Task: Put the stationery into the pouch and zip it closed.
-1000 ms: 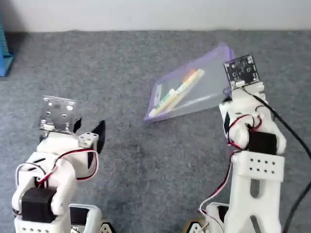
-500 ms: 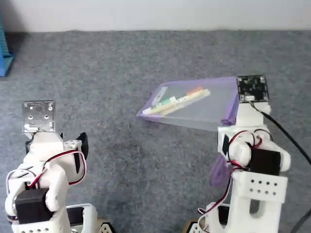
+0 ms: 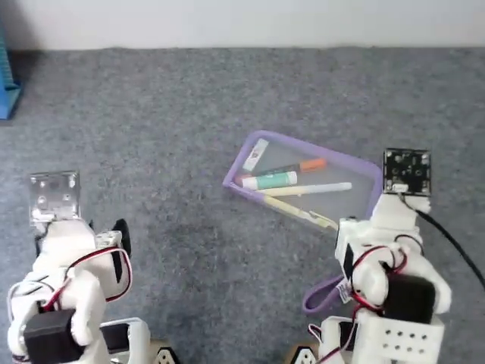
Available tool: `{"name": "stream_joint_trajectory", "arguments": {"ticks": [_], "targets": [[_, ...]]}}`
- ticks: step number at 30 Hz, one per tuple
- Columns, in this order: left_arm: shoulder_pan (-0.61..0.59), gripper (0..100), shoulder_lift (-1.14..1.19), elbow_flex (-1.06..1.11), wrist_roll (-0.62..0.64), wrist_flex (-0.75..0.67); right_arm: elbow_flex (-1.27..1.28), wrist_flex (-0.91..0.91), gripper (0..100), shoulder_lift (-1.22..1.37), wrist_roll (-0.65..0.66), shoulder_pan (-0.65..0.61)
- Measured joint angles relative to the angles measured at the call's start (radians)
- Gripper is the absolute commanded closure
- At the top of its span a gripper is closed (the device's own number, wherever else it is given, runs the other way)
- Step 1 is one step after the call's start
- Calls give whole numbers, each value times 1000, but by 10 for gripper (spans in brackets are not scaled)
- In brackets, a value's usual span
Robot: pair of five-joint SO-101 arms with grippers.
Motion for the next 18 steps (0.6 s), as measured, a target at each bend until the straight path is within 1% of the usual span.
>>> {"name": "stream_joint_trajectory", "arguments": {"ticks": [2, 6, 10, 13, 18], "targets": [[0, 983, -57, 74, 0, -54, 41, -12, 961, -31, 0, 0], [-2, 987, -201, 241, 0, -167, 133, -51, 992, -95, 0, -2], [-2, 987, -347, 419, 0, -287, 262, -121, 990, -169, -3, -2], [-2, 987, -456, 519, 0, -350, 362, -178, 990, -233, -3, -2], [0, 987, -465, 603, 0, -399, 531, -272, 990, -358, -3, -3]]}}
